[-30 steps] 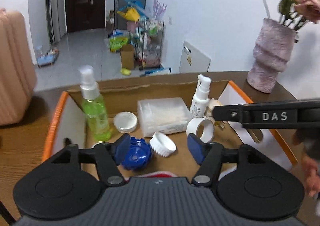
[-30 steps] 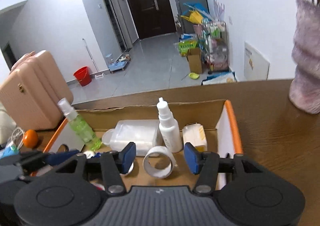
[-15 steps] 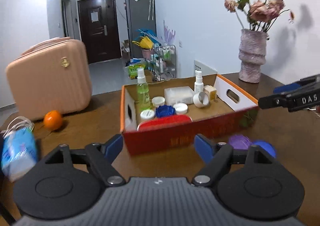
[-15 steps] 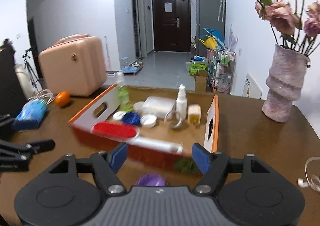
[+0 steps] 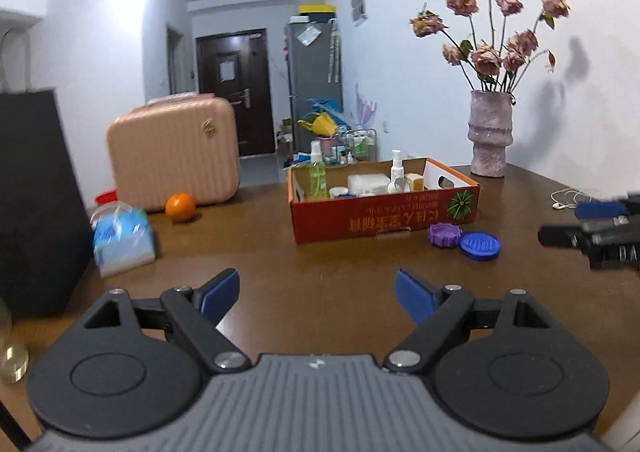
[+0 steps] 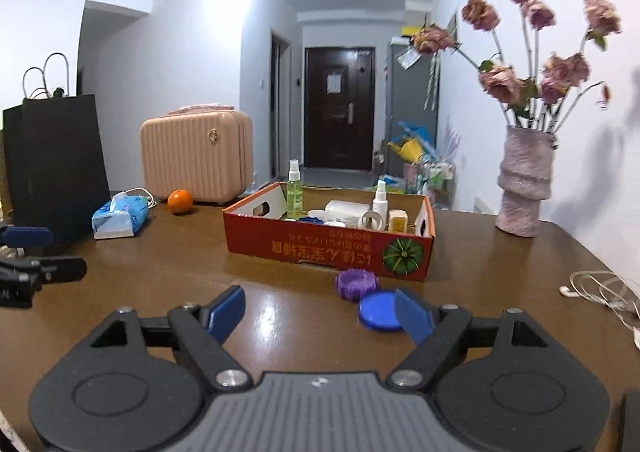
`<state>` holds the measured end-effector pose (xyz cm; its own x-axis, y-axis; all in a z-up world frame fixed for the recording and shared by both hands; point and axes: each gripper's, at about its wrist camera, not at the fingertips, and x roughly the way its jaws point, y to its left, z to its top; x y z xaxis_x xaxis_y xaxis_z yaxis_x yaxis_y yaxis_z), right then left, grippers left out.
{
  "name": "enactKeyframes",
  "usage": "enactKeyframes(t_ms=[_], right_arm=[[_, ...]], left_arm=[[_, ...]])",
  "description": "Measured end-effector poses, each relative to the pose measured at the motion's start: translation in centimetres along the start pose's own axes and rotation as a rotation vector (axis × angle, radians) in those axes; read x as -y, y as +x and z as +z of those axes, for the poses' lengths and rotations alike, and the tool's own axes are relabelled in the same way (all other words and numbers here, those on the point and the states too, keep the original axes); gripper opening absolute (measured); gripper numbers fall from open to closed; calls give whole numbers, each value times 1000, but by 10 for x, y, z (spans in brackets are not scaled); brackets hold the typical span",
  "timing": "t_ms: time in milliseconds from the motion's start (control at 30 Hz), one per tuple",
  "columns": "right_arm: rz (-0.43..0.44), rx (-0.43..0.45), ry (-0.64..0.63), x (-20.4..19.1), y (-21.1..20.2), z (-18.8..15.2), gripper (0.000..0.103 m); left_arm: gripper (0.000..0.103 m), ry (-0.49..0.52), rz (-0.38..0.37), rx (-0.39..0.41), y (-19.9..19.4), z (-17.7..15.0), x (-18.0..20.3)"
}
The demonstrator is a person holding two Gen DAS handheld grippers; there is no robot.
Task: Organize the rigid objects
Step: 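Withdraw both tools from the red box toward the purple cap and blue lid, then grasp the purple ribbed cap with the left gripper while the right grasps the blue lid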
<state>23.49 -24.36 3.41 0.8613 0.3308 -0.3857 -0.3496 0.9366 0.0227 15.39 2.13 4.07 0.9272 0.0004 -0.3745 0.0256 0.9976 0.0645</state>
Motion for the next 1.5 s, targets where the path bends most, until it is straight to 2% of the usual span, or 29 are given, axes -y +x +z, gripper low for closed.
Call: enactKeyframes(t_ms=[133, 367, 600, 833, 1000, 1133, 1267, 1367, 1500], right_arm=[[-13, 23, -3, -17, -33, -33, 85], [-5, -8, 5, -40, -70, -73, 86], [-7, 14, 9, -52, -87, -84, 86], [-16, 50, 33, -48, -86, -83, 86], [-35, 44, 56, -39, -73, -82, 85], [-40, -15, 80, -30, -52, -79, 84], [-16, -35, 100, -18, -28, -74, 83], [-46, -31, 87, -8, -5, -65, 83], [-74, -74, 64, 12, 41, -48, 83]], left_arm=[[87, -22, 19, -9, -25, -20, 1], [87, -43, 5, -12, -53, -44, 5], [87, -39, 4, -21, -58, -55, 5], [87, -37, -10, -38, -47, -54, 8], [87, -29, -20, -57, -27, -51, 10], [87, -24, -51, -80, -5, -46, 14], [87, 0, -74, -109, 31, -35, 21], [87, 17, -106, -124, 61, -22, 27], [87, 66, -166, -139, 110, -1, 41]])
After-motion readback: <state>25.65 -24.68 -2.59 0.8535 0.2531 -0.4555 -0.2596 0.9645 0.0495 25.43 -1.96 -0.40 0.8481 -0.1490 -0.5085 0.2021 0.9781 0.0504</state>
